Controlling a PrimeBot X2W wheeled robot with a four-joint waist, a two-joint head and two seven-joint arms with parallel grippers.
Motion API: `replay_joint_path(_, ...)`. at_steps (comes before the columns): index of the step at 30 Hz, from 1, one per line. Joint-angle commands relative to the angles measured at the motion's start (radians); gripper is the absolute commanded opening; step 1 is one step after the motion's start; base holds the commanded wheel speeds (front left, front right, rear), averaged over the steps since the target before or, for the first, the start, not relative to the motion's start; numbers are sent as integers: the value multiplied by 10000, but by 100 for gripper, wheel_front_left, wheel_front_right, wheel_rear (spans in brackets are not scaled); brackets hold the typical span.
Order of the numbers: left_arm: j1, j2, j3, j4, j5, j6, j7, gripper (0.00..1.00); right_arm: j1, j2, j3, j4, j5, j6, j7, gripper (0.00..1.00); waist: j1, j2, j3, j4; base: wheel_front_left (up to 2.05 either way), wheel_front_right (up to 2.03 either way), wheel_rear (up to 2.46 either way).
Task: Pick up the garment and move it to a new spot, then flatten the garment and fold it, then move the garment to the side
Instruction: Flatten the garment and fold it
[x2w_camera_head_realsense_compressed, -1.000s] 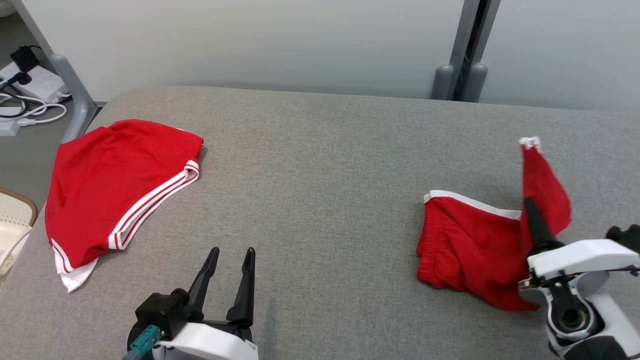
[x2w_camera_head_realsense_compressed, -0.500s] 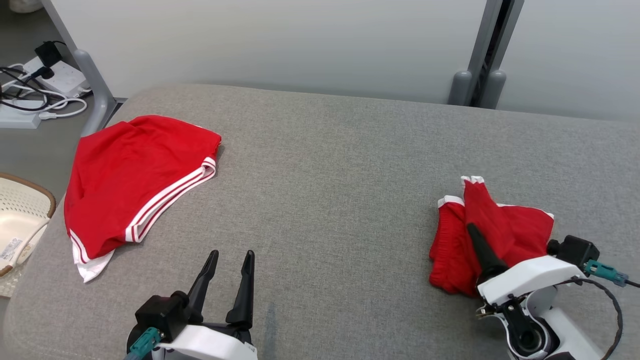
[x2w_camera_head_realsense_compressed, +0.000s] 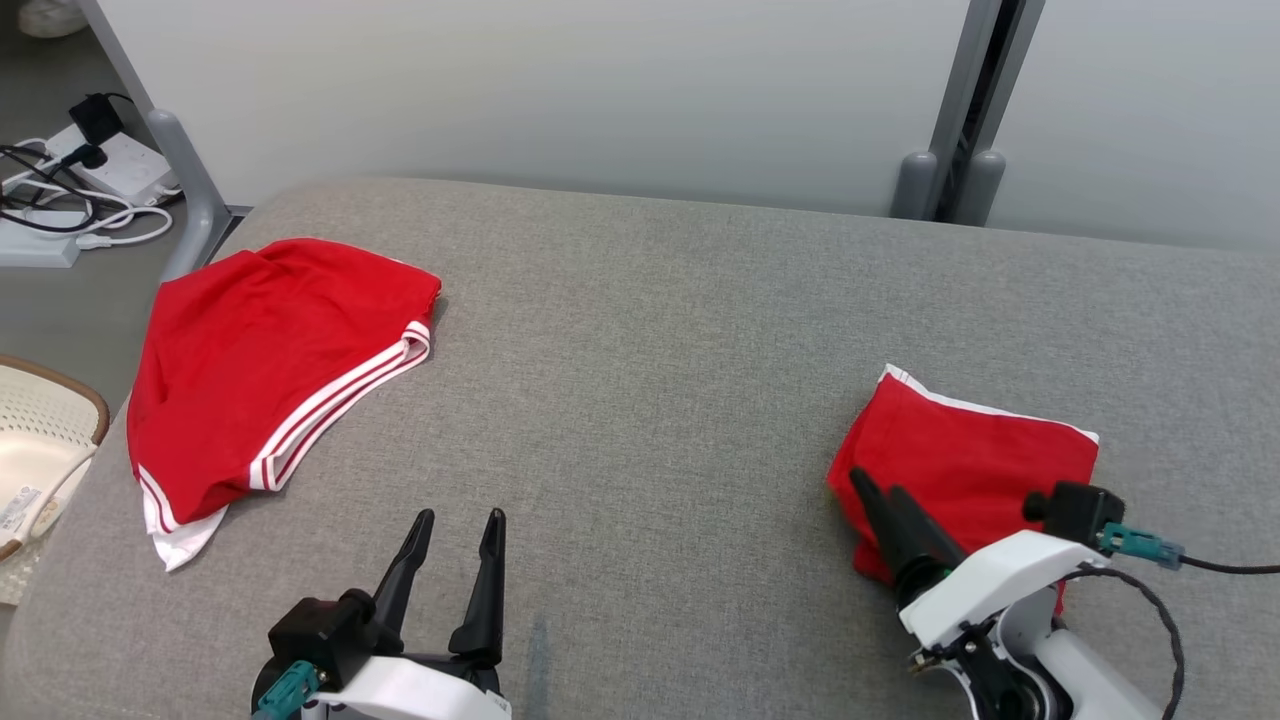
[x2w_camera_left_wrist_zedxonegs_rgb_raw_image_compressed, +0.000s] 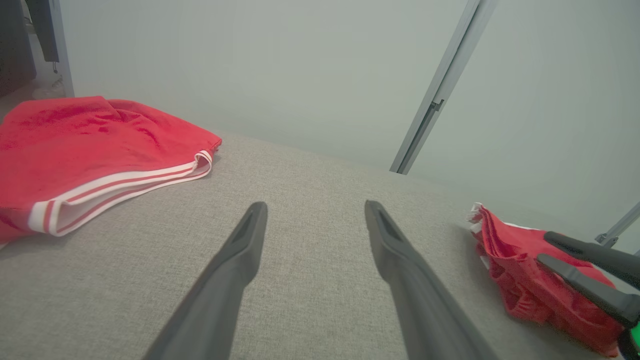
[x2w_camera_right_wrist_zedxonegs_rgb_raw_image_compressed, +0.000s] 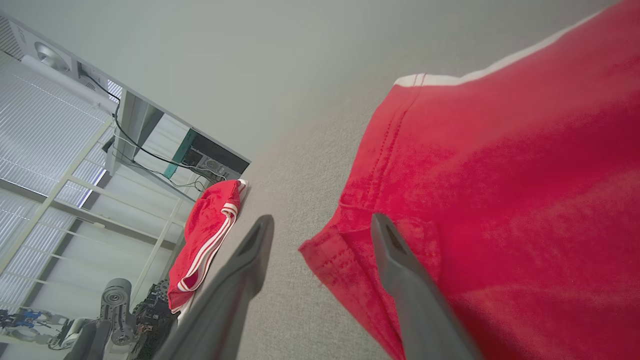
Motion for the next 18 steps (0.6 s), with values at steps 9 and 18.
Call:
replay_joint_path(9, 59, 40, 35, 0, -41, 8, -39, 100, 164, 61, 808, 587, 64, 0, 754, 100, 0, 0, -23, -175, 0, 0, 0)
replay_joint_path(18, 105, 40, 131, 46, 69, -68, -39, 100, 364, -3, 1791, -371, 587, 0, 1995, 100, 0, 0, -177, -579, 0, 0, 0)
